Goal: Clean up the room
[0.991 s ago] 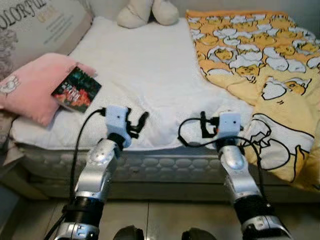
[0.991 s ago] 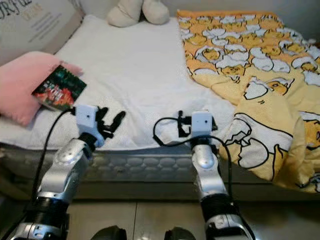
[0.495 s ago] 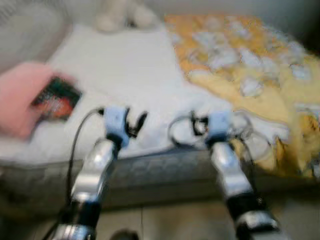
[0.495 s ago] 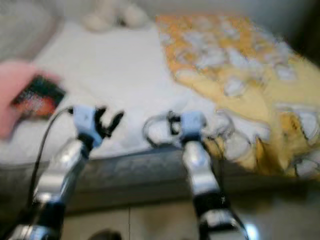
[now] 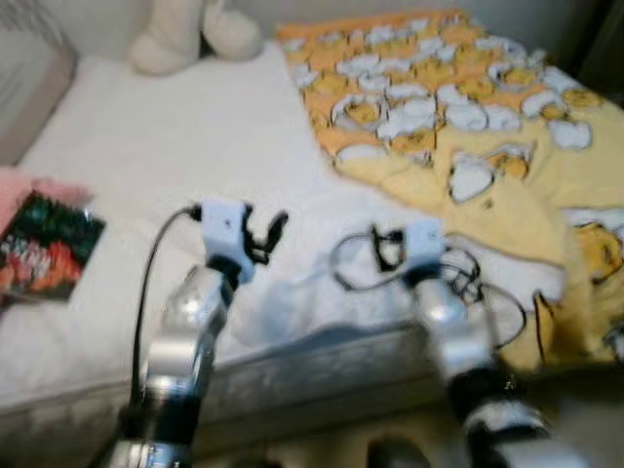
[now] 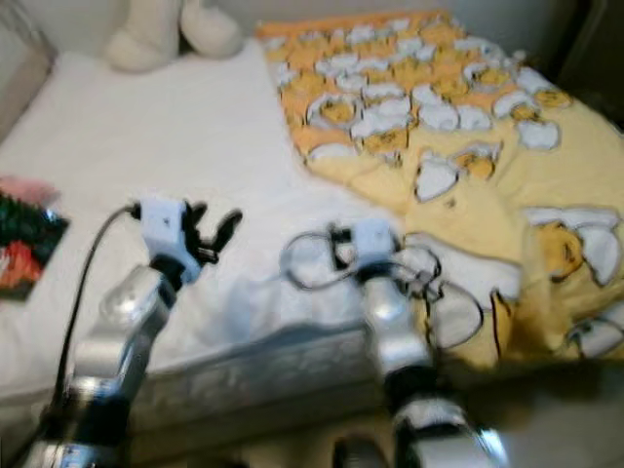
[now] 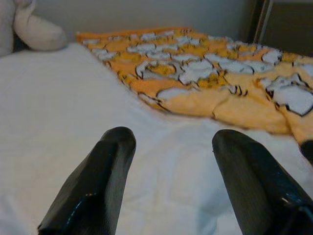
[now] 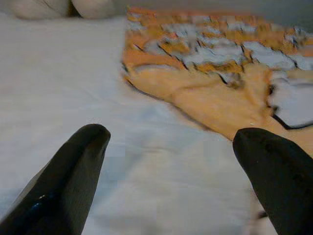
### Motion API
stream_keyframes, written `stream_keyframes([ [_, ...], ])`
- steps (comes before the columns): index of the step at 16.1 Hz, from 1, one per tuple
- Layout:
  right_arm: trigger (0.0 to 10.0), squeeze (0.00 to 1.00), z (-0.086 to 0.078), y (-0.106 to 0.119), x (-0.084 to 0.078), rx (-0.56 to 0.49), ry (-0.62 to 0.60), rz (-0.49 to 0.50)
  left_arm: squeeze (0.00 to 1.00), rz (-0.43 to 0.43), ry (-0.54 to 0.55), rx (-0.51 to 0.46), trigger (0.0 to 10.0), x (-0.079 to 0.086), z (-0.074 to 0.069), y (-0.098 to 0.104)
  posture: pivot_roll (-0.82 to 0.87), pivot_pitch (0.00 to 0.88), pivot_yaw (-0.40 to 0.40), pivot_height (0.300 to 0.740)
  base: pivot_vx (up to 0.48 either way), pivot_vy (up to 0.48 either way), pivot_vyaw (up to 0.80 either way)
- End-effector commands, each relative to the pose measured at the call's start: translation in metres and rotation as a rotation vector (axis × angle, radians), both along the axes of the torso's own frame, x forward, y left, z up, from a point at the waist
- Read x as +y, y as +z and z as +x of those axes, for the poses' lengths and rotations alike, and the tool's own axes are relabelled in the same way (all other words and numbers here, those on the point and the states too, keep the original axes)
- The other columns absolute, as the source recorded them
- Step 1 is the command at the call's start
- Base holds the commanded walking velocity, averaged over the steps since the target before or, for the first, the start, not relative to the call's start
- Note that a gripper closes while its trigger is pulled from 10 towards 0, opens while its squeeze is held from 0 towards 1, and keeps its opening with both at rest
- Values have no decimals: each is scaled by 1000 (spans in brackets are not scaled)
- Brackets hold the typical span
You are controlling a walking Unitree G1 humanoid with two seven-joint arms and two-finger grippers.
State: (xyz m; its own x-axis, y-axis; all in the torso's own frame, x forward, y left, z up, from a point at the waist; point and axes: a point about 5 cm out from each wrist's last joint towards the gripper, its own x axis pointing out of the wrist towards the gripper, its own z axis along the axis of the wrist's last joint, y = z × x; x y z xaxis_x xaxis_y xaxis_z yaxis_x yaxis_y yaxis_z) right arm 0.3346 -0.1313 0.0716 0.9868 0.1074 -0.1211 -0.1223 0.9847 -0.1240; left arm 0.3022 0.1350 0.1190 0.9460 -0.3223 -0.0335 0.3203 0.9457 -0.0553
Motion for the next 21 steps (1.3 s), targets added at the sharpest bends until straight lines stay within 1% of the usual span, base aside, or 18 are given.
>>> stream_keyframes([
  [1,10000,0,5,1,18,28,73,8,0,28,29,5,10000,14,-6,4,43,55,98,703,0,0,0],
  [2,10000,0,6,1,19,34,81,2,0,35,30,8,10000,16,-8,4,43,55,98,703,0,0,0],
  [4,10000,0,7,-3,24,74,110,-6,0,51,43,20,10000,25,-17,6,105,122,113,703,0,0,0],
  [5,10000,0,9,-5,26,88,117,-30,0,65,55,29,10000,33,-23,9,133,150,122,703,0,0,0],
  [6,10000,0,12,-4,26,88,110,-54,0,83,61,36,10000,40,-30,14,182,198,141,703,0,0,0],
  [7,10000,0,14,-4,23,91,84,-78,0,110,63,44,10000,46,-39,17,218,230,154,703,0,0,0],
  [9,10000,0,16,-8,16,131,8,-116,0,133,72,89,10000,55,-56,16,246,256,160,703,0,0,0],
  [11,10000,0,10,-20,9,213,-35,-117,0,134,70,113,10000,54,-67,17,264,264,157,703,0,0,0],
  [12,10000,0,5,-31,6,278,-41,-123,0,136,70,117,10000,54,-67,19,266,265,156,703,0,0,0],
  [13,10000,0,0,-38,3,320,-43,-126,0,138,72,121,10000,54,-67,21,272,267,152,703,0,0,0],
  [15,10000,0,-10,-52,1,406,-8,-147,0,144,87,123,10000,59,-66,23,280,264,147,703,0,0,0],
  [17,10000,0,-18,-62,-1,455,20,-181,0,146,90,128,10000,59,-67,24,280,257,143,703,0,0,0],
  [18,10000,0,-26,-69,0,481,54,-205,0,144,94,127,10000,59,-65,24,272,248,135,703,0,0,0],
  [19,10000,0,-29,-73,0,491,63,-214,0,141,96,126,10000,58,-64,24,262,237,126,703,0,0,0],
  [20,10000,0,-37,-80,1,512,82,-216,0,131,96,123,10000,56,-62,23,251,222,115,703,0,0,0],
  [21,10000,0,-49,-91,2,542,110,-231,0,118,96,118,10000,52,-58,22,239,203,101,703,0,0,0],
])
